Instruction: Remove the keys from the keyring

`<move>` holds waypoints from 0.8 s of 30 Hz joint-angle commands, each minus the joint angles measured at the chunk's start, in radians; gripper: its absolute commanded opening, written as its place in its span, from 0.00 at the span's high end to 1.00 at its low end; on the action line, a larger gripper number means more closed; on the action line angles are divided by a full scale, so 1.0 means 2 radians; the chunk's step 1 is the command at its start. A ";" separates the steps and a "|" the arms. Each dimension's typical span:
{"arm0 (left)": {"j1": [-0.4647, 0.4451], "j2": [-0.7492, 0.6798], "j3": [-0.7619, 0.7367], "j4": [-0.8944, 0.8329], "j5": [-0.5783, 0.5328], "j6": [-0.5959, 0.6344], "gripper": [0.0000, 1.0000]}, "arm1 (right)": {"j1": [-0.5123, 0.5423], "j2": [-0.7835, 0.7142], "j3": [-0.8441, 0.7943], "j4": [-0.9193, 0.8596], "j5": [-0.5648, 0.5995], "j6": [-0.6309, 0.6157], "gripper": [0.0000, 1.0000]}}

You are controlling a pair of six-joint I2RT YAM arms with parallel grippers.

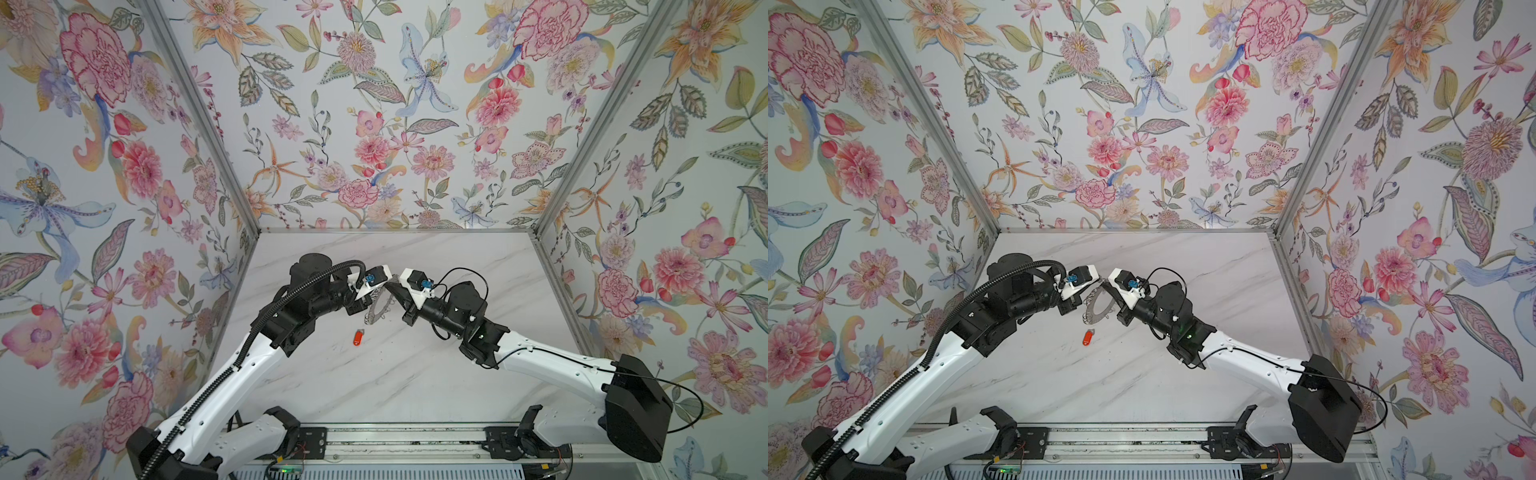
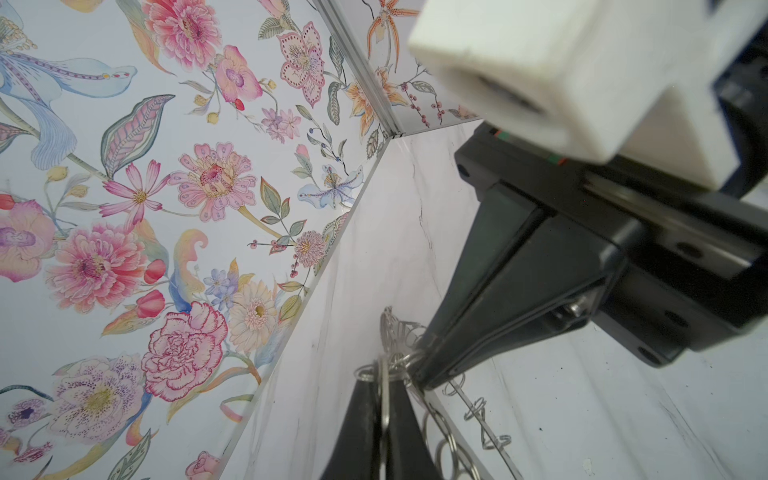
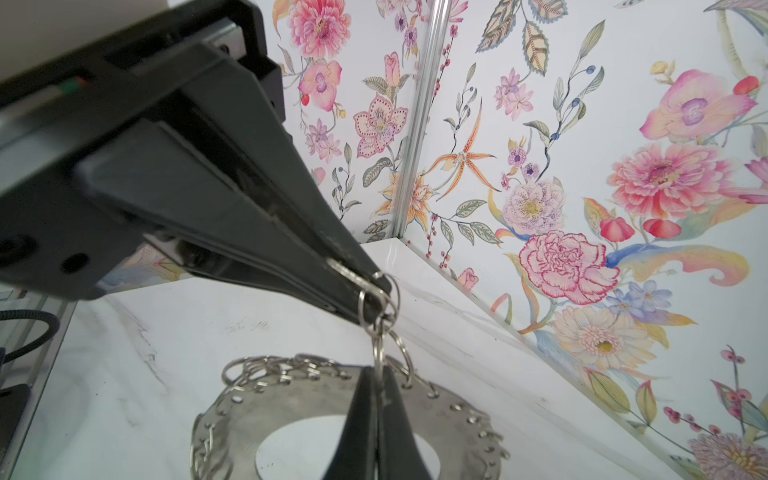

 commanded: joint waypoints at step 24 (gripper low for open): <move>-0.065 0.028 0.023 -0.093 -0.077 0.139 1.00 | -0.032 0.097 0.297 -0.497 -0.127 -0.032 1.00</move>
